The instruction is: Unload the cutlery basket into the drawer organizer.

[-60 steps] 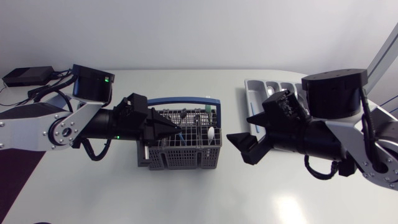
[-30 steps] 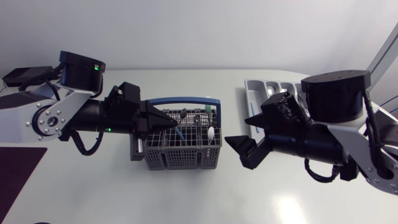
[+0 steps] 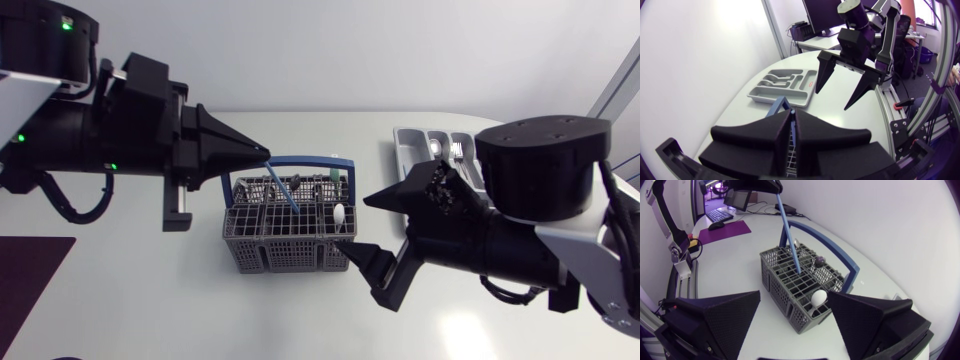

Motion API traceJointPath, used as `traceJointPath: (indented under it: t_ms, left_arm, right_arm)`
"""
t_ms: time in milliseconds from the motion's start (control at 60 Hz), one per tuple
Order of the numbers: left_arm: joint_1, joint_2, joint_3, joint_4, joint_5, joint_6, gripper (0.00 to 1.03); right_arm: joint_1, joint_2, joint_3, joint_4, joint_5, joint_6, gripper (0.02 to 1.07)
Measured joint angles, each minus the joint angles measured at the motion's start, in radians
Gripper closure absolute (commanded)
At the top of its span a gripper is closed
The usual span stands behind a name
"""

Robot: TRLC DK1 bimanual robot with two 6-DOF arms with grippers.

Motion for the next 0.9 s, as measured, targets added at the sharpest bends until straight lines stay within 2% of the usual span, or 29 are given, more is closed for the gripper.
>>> traceJointPath:
  t_ms: [200, 467, 650, 767, 900]
  left_arm:
    - [0.0, -0.039, 0.072, -0.065, 0.018, -0.02, 0.93]
    - [0.01, -0.058, 0.098, -0.114, 0.08, -0.041, 0.93]
    - [0.035, -0.058, 0.098, -0.119, 0.114, -0.045, 0.93]
    - [0.04, -0.053, 0.098, -0.121, 0.13, -0.048, 0.93]
    - [0.04, -0.035, 0.098, -0.121, 0.146, -0.049, 0.93]
  right_arm:
    - [0.053, 0.069, 0.063, 0.075, 0.033, -0.049, 0.1]
    - [0.155, 0.169, 0.098, 0.205, 0.137, -0.119, 0.13]
    - [0.166, 0.201, 0.119, 0.238, 0.154, -0.155, 0.23]
    - [0.166, 0.217, 0.142, 0.246, 0.156, -0.172, 0.38]
    - [0.166, 0.236, 0.16, 0.258, 0.157, -0.19, 0.66]
